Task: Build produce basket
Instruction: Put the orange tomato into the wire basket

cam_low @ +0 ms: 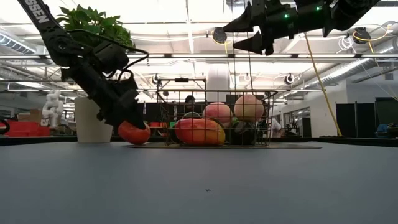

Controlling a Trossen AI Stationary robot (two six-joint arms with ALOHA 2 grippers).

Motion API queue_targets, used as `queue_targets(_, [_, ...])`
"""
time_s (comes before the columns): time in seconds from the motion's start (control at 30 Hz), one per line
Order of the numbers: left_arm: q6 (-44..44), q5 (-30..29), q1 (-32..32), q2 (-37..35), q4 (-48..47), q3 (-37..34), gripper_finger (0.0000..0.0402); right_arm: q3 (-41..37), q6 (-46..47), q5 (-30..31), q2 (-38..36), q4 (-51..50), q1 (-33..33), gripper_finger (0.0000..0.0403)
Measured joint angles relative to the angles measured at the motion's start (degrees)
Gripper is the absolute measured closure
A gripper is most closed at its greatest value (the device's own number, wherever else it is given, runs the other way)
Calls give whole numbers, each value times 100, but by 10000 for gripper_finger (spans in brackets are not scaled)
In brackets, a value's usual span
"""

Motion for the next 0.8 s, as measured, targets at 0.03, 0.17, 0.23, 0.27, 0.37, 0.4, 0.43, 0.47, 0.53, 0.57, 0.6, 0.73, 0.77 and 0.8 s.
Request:
queue_targets(0.03, [-6,39,-3,-107,-17,-5,65,0,-28,0,0,-37,0,9])
queue_targets(0.17, [157,22,-8,-604,-137,-43,65,0,-288,5,0,-227,-3,9])
queue_targets(0.23, [250,-22,-8,-932,24,-23,65,0,-291,11,0,-275,-25,9])
queue_targets(0.27, [305,-38,-5,-1088,79,18,65,0,-268,13,0,-267,-28,9])
queue_targets(0.37, [413,-73,-3,-1513,41,65,64,0,-273,22,0,-226,-31,9])
queue_targets(0.4, [430,-80,-3,-1646,51,111,64,0,-273,24,0,-230,-31,9])
queue_targets(0.43, [454,-82,-3,-1775,115,157,64,0,-273,17,0,-230,-31,9])
queue_targets(0.47, [461,-80,-5,-1894,185,217,64,0,-278,22,0,-232,-33,9])
queue_targets(0.53, [512,-53,-21,-2056,342,304,64,0,-324,24,0,-230,-67,9])
queue_targets(0.57, [529,-9,-50,-2091,465,333,64,0,-337,25,0,-232,-70,9])
queue_targets(0.6, [542,60,-90,-2110,631,353,64,0,-337,41,0,-229,-79,9])
queue_targets(0.73, [671,285,-353,-1995,1596,433,64,0,-356,40,0,30,-70,9])
queue_targets(0.77, [800,315,-426,-1870,1823,433,64,0,-358,33,0,170,-60,9])
queue_targets(0.8, [956,322,-504,-1720,2022,435,64,0,-378,31,0,308,-39,9])
